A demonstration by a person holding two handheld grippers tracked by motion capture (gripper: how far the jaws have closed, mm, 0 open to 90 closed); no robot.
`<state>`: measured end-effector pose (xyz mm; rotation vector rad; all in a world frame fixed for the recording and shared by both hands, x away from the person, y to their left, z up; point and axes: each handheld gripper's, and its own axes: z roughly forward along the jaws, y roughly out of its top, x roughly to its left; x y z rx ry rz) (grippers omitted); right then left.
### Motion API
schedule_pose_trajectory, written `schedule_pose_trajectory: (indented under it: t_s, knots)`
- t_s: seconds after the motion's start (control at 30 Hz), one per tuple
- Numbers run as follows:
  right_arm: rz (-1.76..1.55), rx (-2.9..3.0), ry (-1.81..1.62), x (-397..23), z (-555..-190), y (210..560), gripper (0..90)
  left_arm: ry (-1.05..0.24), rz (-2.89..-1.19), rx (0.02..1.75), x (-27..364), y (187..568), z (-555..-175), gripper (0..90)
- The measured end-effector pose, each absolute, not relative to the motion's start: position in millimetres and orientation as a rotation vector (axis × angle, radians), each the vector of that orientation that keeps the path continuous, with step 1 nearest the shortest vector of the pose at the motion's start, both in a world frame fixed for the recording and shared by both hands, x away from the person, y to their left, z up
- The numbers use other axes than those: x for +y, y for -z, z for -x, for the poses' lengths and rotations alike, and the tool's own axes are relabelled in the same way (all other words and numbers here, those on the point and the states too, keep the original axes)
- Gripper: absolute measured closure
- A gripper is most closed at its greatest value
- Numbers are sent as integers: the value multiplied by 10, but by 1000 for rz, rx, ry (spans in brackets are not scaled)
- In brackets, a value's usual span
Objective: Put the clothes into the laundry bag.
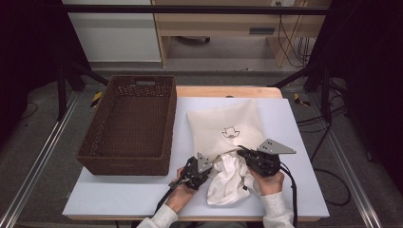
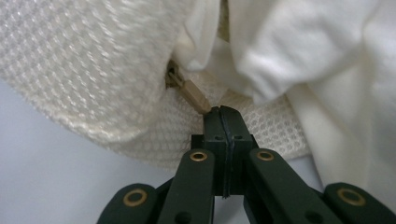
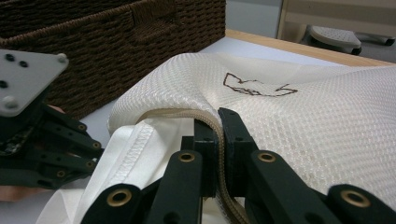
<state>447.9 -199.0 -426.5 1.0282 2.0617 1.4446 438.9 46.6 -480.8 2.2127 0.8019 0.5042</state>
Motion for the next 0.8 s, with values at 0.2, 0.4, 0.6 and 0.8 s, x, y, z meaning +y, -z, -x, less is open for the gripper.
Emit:
schedule_pose_trajectory:
  t_s: [0.2, 0.4, 0.6, 0.8]
  knots:
    - [-1033, 2065, -1437, -1979, -4480, 4264, 865, -482, -2160, 848, 901, 4774, -4288, 897]
    - [-1035, 2061, -1435, -1969, -4478, 4272, 866, -390, -2060, 793, 760, 4603, -4166, 499]
    - [-1029, 2061, -1437, -1973, -4479, 4272, 866, -390, -2119, 726, 306, 4576, -4109, 254]
    - [-1035, 2066, -1439, -1969, -4483, 4278, 866, -343, -2097, 782, 23, 4749, -4277, 477]
